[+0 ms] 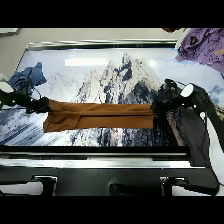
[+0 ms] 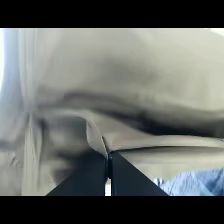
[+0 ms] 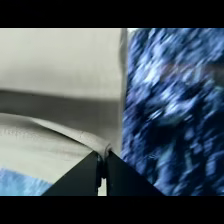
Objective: Fold the clothes and pants, and hang the long-sleeved shirts on hangers.
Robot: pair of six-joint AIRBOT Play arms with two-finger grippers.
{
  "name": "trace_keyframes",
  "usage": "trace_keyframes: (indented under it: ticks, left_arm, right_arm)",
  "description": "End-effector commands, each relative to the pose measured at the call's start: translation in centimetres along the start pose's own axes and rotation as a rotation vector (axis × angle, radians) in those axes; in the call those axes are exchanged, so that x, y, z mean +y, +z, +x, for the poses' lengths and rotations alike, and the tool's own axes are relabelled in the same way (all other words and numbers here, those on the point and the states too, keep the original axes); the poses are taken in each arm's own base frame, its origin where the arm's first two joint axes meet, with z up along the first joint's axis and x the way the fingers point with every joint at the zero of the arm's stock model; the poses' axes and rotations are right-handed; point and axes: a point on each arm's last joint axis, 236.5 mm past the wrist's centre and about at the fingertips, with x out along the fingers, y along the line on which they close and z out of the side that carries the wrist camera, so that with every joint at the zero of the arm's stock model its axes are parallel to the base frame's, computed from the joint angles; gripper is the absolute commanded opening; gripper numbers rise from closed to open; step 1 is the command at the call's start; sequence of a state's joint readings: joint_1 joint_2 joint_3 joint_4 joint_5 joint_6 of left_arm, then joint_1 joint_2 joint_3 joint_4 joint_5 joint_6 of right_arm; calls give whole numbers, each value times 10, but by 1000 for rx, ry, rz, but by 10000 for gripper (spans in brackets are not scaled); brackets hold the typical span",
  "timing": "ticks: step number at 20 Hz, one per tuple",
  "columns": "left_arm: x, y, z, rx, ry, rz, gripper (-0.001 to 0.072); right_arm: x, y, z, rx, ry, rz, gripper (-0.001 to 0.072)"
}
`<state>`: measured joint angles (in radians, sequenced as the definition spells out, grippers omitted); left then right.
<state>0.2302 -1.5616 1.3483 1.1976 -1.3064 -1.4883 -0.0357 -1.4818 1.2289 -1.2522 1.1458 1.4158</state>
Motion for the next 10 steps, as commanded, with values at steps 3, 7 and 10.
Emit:
trace_keyframes:
  ticks: [3,7,10]
  left_arm:
    - [-8,28,34,44,-8,61,16]
    - [-4,30,54,76,-6,55,16]
    - [-5,34,62,65,-4,57,18]
  right_arm:
    - [-15,27,8,-2,-58,-21,31]
    - [-18,19,38,60,-29,11,32]
    - [-19,14,53,91,-18,46,33]
